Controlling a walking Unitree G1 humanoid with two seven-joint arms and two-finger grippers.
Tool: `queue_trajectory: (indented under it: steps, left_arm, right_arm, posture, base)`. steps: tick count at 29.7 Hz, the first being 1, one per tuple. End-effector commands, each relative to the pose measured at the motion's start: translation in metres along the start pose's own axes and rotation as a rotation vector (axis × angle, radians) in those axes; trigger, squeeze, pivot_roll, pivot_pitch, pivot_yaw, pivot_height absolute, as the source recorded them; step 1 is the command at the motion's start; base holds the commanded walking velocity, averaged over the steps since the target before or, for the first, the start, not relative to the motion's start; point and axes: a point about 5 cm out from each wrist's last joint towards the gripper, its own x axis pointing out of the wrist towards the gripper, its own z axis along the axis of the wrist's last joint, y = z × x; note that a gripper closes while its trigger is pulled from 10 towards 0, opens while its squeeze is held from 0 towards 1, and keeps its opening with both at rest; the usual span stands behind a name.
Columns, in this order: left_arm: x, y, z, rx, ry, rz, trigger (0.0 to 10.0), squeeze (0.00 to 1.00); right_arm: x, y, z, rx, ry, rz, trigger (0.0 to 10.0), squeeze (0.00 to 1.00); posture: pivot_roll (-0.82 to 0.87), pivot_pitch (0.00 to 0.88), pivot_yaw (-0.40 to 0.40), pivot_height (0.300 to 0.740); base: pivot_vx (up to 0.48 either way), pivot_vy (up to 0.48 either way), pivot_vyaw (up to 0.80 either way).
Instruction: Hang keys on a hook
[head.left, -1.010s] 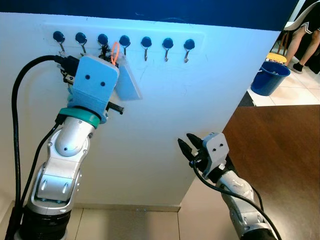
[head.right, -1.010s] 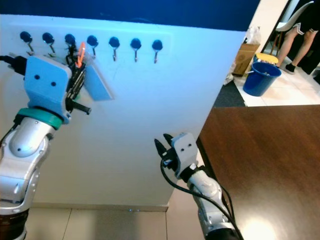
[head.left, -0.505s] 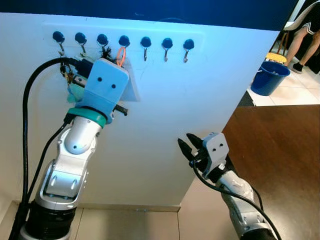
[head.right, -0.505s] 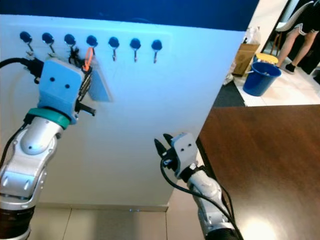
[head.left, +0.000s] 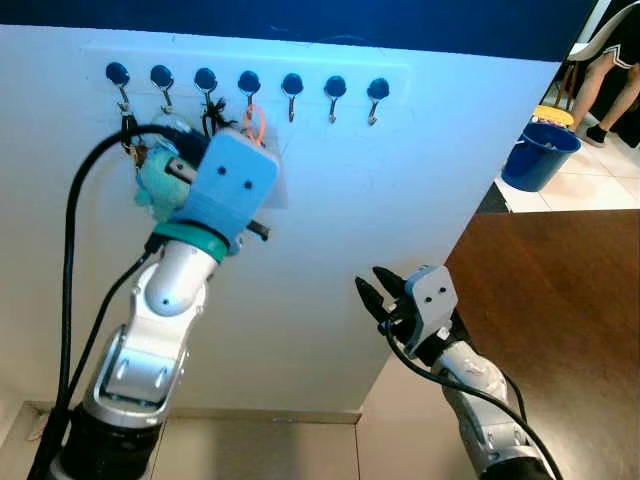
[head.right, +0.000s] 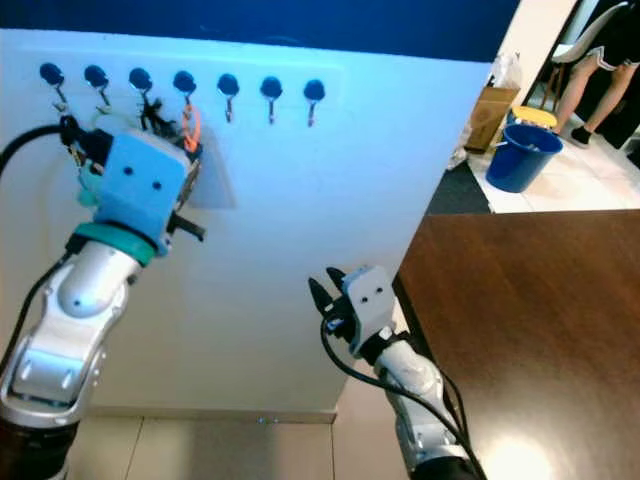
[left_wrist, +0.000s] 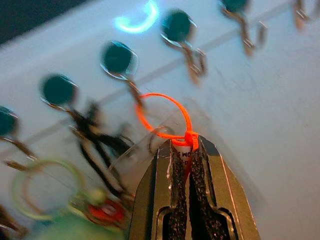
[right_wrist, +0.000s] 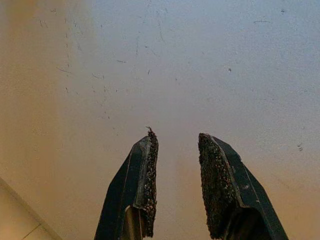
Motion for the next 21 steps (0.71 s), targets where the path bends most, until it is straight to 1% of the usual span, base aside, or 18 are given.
queue_trajectory:
  steps: [1, 3, 4, 5, 6, 8, 9, 10, 11, 12, 13, 15, 16, 17, 18, 19, 20, 21]
  left_arm:
    - [-0.003, -0.008, 0.001, 0.015, -0.012, -0.038, 10.0, 0.00]
    - [-0.005, -0.015, -0.003, 0.026, 0.005, -0.067, 10.0, 0.00]
    - [-0.007, -0.019, -0.009, 0.034, 0.028, -0.080, 10.0, 0.00]
    - [-0.007, -0.019, -0.009, 0.034, 0.028, -0.080, 10.0, 0.00]
    - [-0.008, -0.023, -0.017, 0.038, 0.063, -0.095, 10.0, 0.00]
    - [-0.009, -0.024, -0.019, 0.036, 0.075, -0.099, 10.0, 0.00]
    - [-0.009, -0.024, -0.021, 0.017, 0.082, -0.100, 10.0, 0.00]
    - [-0.010, -0.024, -0.023, -0.019, 0.095, -0.101, 10.0, 1.00]
    - [-0.011, -0.024, -0.024, -0.047, 0.105, -0.106, 10.0, 1.00]
    - [-0.011, -0.024, -0.024, -0.047, 0.105, -0.106, 10.0, 1.00]
    - [-0.013, -0.023, -0.026, -0.071, 0.115, -0.101, 10.0, 1.00]
    - [-0.015, -0.023, -0.027, -0.082, 0.121, -0.098, 10.0, 1.00]
    - [-0.019, -0.023, -0.028, -0.118, 0.131, -0.114, 10.0, 1.00]
    - [-0.026, -0.025, -0.029, -0.166, 0.146, -0.151, 10.0, 0.00]
    - [-0.026, -0.025, -0.029, -0.166, 0.146, -0.151, 10.0, 0.00]
    - [-0.032, -0.025, -0.030, -0.206, 0.155, -0.183, 10.0, 0.00]
    - [-0.032, -0.025, -0.030, -0.206, 0.155, -0.183, 10.0, 0.00]
    - [-0.038, -0.024, -0.030, -0.239, 0.158, -0.206, 10.0, 0.00]
  right_arm:
    - [-0.003, 0.000, -0.003, 0.012, 0.008, -0.007, 10.0, 0.00]
    - [-0.003, 0.000, -0.003, 0.013, 0.008, -0.008, 10.0, 0.00]
    - [-0.002, 0.000, -0.003, 0.013, 0.007, -0.008, 10.0, 0.00]
    - [-0.002, 0.000, -0.003, 0.013, 0.007, -0.008, 10.0, 0.00]
    - [-0.002, 0.000, -0.003, 0.013, 0.006, -0.008, 10.0, 0.00]
    - [-0.002, -0.001, -0.003, 0.013, 0.007, -0.008, 10.0, 0.00]
    - [-0.002, -0.001, -0.003, 0.012, 0.007, -0.008, 10.0, 0.00]
    - [-0.002, -0.001, -0.003, 0.012, 0.007, -0.008, 10.0, 0.00]
    - [-0.002, -0.001, -0.003, 0.011, 0.007, -0.008, 10.0, 0.00]
    - [-0.002, -0.001, -0.003, 0.011, 0.007, -0.008, 10.0, 0.00]
    - [-0.002, -0.001, -0.003, 0.011, 0.006, -0.009, 10.0, 0.00]
    - [-0.002, -0.001, -0.003, 0.011, 0.006, -0.009, 10.0, 0.00]
    - [-0.002, -0.001, -0.003, 0.011, 0.005, -0.009, 10.0, 0.00]
    - [-0.002, -0.001, -0.003, 0.010, 0.004, -0.010, 10.0, 0.00]
    - [-0.002, -0.001, -0.003, 0.010, 0.004, -0.010, 10.0, 0.00]
    - [-0.002, -0.002, -0.002, 0.010, 0.003, -0.010, 10.0, 0.00]
    - [-0.002, -0.002, -0.002, 0.010, 0.003, -0.010, 10.0, 0.00]
    - [-0.002, -0.002, -0.001, 0.008, -0.001, -0.010, 10.0, 0.00]
  posture:
    - [0.08, 0.112, 0.046, 0.740]
    - [0.08, 0.111, 0.047, 0.740]
    - [0.07, 0.109, 0.046, 0.740]
    - [0.07, 0.109, 0.046, 0.740]
    - [0.07, 0.108, 0.047, 0.740]
    - [0.07, 0.108, 0.047, 0.740]
    - [0.07, 0.106, 0.046, 0.740]
    - [0.07, 0.104, 0.047, 0.740]
    - [0.07, 0.103, 0.047, 0.740]
    - [0.07, 0.103, 0.047, 0.740]
    - [0.07, 0.103, 0.048, 0.740]
    - [0.07, 0.103, 0.048, 0.740]
    - [0.07, 0.100, 0.048, 0.740]
    - [0.07, 0.099, 0.048, 0.740]
    - [0.07, 0.099, 0.048, 0.740]
    - [0.07, 0.099, 0.048, 0.740]
    - [0.07, 0.099, 0.048, 0.740]
    - [0.07, 0.098, 0.046, 0.740]
  base:
    - [0.000, 0.000, 0.00]
    - [0.000, 0.000, 0.00]
    - [0.000, 0.000, 0.00]
    - [0.000, 0.000, 0.00]
    - [0.000, 0.000, 0.00]
    - [0.000, 0.000, 0.00]
    - [0.000, 0.000, 0.00]
    - [0.000, 0.000, 0.00]
    - [0.000, 0.000, 0.00]
    - [0.000, 0.000, 0.00]
    - [0.000, 0.000, 0.00]
    - [0.000, 0.000, 0.00]
    - [0.000, 0.000, 0.00]
    - [0.000, 0.000, 0.00]
    - [0.000, 0.000, 0.00]
    - [0.000, 0.000, 0.00]
    - [0.000, 0.000, 0.00]
    - [0.000, 0.000, 0.00]
